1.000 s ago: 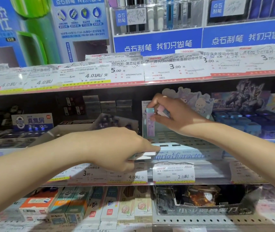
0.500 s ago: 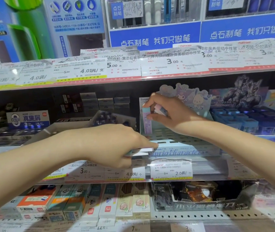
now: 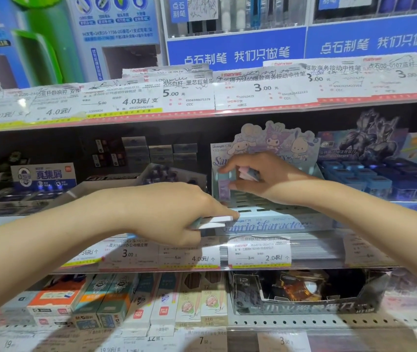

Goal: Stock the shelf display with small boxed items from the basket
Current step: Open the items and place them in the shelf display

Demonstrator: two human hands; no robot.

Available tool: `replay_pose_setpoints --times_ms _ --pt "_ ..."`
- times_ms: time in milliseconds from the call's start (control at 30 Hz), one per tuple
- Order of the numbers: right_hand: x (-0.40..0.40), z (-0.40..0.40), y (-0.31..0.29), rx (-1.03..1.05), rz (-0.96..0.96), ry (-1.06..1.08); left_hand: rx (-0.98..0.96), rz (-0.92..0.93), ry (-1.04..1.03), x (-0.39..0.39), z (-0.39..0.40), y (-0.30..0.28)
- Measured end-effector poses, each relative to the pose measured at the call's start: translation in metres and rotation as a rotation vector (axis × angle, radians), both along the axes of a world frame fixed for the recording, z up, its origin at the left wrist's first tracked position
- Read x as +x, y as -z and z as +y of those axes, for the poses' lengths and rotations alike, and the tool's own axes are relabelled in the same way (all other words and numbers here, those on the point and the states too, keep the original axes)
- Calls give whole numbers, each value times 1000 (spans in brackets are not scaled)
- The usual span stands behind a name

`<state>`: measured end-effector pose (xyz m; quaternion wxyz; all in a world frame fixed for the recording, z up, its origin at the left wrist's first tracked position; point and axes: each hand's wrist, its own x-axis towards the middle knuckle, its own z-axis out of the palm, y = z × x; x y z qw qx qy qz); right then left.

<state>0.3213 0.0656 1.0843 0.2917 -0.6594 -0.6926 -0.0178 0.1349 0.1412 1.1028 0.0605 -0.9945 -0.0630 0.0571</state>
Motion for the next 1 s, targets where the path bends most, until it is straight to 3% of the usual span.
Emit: replay_pose_setpoints --times_ms 133,233,367,467,633,867,1000 --pt "0 -7 -5 3 141 10 -152 -86 0 0 2 -2" --pt "-4 -13 -3 -38 471 -31 -305 -124 -14 0 1 -7" --pt "-16 -17 -6 -21 943 -185 -409 -323 -104 1 1 -8" --pt "-22 -16 -10 -5 1124 -267 -502 -442 -188 3 -6 -9" --pt "-33 -9 -16 167 1317 -314 -648 -556 -445 7 -2 -5" --pt "-48 0 -19 348 1466 -342 -899 -709 -385 16 -6 1" --pt "-45 -4 -17 327 1417 -335 -801 -785 -418 16 4 5"
